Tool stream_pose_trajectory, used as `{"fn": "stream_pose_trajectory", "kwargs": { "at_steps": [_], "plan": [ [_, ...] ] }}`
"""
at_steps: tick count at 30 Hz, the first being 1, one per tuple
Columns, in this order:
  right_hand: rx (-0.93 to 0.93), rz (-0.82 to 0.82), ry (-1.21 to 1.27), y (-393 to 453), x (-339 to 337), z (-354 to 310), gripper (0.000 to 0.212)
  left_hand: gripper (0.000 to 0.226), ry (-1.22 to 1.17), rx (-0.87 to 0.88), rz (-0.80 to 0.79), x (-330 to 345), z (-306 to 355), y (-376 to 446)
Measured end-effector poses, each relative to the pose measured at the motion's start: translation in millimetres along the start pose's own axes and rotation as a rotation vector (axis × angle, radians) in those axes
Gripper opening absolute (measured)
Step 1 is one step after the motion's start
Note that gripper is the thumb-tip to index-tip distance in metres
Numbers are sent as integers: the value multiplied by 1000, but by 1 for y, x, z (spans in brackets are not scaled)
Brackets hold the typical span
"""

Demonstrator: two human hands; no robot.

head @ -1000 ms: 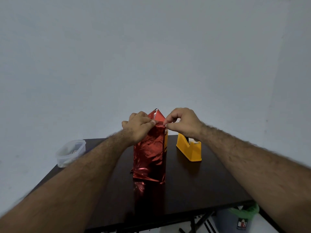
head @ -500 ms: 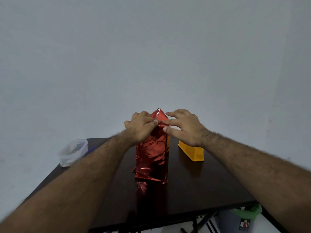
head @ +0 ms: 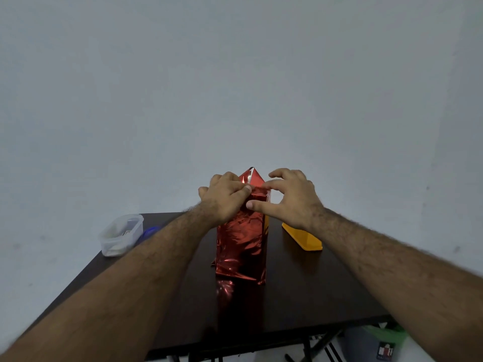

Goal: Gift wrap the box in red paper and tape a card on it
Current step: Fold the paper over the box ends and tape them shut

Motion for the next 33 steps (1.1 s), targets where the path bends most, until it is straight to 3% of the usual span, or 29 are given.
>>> {"fn": "stream_pose_trajectory", "kwargs": {
  "at_steps": [9,14,19,23,27,30,33],
  "plan": [
    [-141,202,122,-18,19,25,52,45,169,48,120,12,2,-12],
    [53,300,296,-25,22,16,25,47,215,52,103,12,5,-11],
    [275,326,589,-32,34,15,13,46,194,40,83,11,5,-11],
    [256,226,444,-37,30,32,36,49,42,0,50,2,5,-13],
    [212,204,229,-45,25,71,55,49,-138,-40,207,-3,2,-22],
    [272,209,98,-55,27,112,57,50,-46,35,332,6,-2,-40],
    [487,85,72,-65,41,152,94,49,114,171,458,16,0,-64]
  ]
}}
Point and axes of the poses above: each hand's wrist, its own y-axis towards the middle knuckle, its own x-axis out of the palm, z = x × y, the point moved 3 cm from there along y, towards the middle knuckle, and after that the axes turned 6 degrees about y, right-handed, at the moved point
